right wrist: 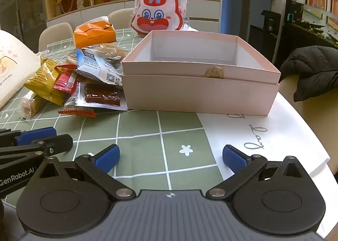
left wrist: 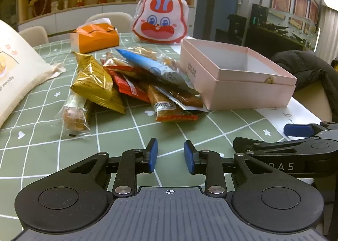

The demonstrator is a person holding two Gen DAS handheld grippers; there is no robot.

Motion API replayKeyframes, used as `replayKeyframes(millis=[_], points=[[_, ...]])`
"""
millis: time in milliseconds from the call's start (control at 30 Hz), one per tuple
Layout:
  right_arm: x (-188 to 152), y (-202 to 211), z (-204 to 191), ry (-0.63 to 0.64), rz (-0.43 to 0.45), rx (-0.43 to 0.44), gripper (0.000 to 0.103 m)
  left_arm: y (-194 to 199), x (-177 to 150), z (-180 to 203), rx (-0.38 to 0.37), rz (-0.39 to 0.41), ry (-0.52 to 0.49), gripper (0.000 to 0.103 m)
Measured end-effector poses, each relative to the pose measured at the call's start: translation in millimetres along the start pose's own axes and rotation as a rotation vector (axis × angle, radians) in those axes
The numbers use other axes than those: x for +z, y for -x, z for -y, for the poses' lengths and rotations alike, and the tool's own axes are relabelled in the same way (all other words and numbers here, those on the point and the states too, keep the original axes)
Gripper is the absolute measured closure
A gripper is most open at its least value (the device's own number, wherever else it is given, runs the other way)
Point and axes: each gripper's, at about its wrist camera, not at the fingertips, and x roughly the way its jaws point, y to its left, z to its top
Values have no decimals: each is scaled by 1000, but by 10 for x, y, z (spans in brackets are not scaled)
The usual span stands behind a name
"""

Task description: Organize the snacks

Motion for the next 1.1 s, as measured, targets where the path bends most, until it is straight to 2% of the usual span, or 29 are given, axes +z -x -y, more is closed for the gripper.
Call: replayKeyframes(millis=[1100], points=[[3,5,-5,-2,0,-8,0,-2,1,-1,-2,-2,2,70]])
